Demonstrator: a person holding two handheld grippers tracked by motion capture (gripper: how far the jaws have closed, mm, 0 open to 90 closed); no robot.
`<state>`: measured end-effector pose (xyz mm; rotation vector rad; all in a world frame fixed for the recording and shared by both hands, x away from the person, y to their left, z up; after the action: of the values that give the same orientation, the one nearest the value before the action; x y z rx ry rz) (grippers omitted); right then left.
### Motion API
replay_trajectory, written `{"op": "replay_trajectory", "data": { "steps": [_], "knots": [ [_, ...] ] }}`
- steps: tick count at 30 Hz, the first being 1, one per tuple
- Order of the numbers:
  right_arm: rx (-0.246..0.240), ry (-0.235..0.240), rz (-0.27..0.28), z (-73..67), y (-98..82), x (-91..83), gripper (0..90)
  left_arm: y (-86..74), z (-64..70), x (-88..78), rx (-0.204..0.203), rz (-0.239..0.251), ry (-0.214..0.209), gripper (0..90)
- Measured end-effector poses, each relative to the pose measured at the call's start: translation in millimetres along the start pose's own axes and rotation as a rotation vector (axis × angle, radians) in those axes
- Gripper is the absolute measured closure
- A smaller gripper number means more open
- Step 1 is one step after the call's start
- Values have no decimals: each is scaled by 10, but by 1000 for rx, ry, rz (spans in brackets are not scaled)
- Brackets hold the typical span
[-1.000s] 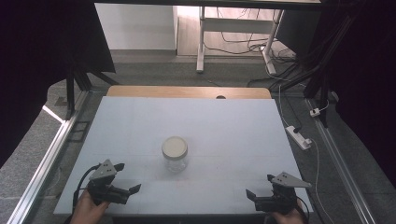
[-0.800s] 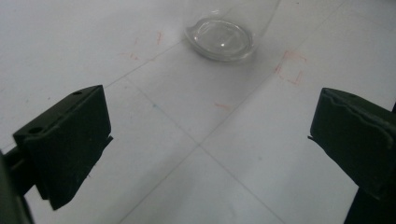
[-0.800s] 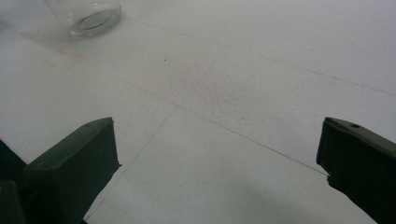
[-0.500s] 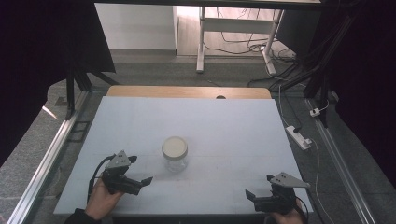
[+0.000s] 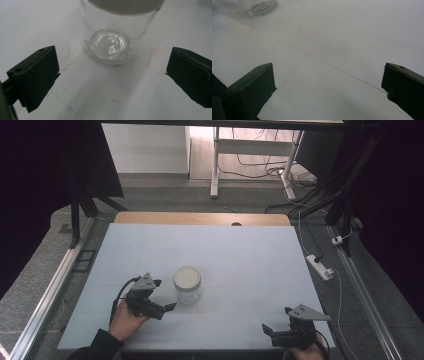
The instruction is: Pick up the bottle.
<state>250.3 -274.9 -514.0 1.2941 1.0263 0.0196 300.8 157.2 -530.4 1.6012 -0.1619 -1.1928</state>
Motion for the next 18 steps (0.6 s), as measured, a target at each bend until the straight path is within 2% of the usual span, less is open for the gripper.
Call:
{"op": "replay_trajectory", "data": {
  "steps": [7,12,18],
  "knots": [
    [-1,3,-3,-1,0,4,0,98,-36,195,1,1,-25,0],
    [-2,2,-7,0,0,5,0,178,-18,305,27,-1,-41,0],
    [2,-1,-6,4,-1,4,0,250,-12,405,57,2,-38,0]
  ]
}}
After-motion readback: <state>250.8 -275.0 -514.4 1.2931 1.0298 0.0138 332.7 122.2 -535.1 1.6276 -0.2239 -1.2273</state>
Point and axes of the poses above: each handheld gripper's, and its own axes: x roughly forward along the jaws, y roughly out of its top, z roughly to its right, the point moved 3 cm from there along x, roughly forward along the jaws, and after that the axes turned 3 degrees about y, right-handed, at the moved point
